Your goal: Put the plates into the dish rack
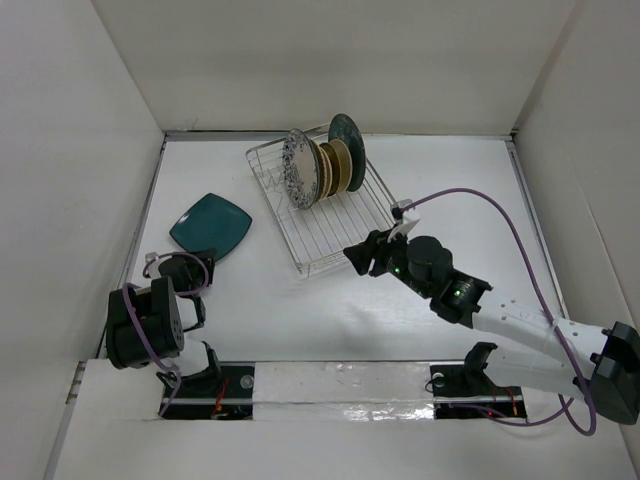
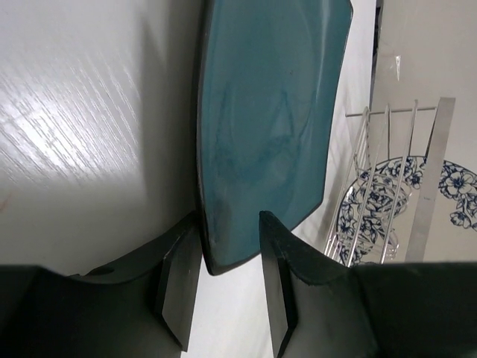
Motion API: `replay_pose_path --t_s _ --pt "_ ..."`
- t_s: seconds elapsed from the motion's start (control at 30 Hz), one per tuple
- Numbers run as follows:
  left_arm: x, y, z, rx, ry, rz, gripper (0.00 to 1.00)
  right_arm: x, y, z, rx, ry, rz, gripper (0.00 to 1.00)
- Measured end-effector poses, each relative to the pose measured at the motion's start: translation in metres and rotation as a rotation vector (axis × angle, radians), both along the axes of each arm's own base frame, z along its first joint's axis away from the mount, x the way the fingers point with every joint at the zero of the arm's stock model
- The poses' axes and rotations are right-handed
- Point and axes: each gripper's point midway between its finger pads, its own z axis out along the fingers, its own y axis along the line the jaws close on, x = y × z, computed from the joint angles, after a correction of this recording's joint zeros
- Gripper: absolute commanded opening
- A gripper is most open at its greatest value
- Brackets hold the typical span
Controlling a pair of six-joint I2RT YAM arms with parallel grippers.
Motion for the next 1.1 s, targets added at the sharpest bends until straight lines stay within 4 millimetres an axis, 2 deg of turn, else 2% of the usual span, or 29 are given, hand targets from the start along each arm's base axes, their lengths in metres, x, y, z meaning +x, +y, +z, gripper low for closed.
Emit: replay_pose_path --t_s 0.17,0.27,0.3,0.33,0.43,0.63,0.8,0.97,1.1 --pt "0.002 0.005 -0.003 0.007 -0.001 0.027 0.24 0.001 -0.001 0.000 0.000 0.000 -0.005 0.54" --pt "0.003 0.006 -0.007 0.000 0.002 0.035 0.10 0.002 -0.002 0.000 0.000 0.000 -0.008 0.54" --pt "0.004 0.006 -0.007 -0.006 -0.005 0.033 0.03 0.002 -0.002 0.000 0.000 0.000 -0.007 0.54" --pt "0.006 0.007 -0.006 -0.016 -0.016 0.041 0.00 0.002 -0.002 0.000 0.000 0.000 -0.007 0.54" --pt "0.012 0.010 0.004 -0.041 -0.079 0.052 0.00 0.002 -0.002 0.000 0.000 0.000 -0.007 0.54" --pt "0.001 0.005 -0.004 -0.077 -0.073 0.046 0.00 0.002 -0.002 0.000 -0.004 -0.002 -0.007 0.60" --pt "0.001 0.005 -0.004 -0.092 -0.081 0.049 0.00 0.002 -0.003 0.001 -0.007 -0.009 -0.005 0.64" --pt "0.001 0.003 -0.006 -0.129 -0.076 0.057 0.00 0.000 0.000 0.004 -0.008 -0.013 0.013 0.74" --pt "0.001 0.002 -0.005 -0.141 -0.081 0.055 0.00 0.000 0.006 0.015 0.010 -0.023 0.037 0.80"
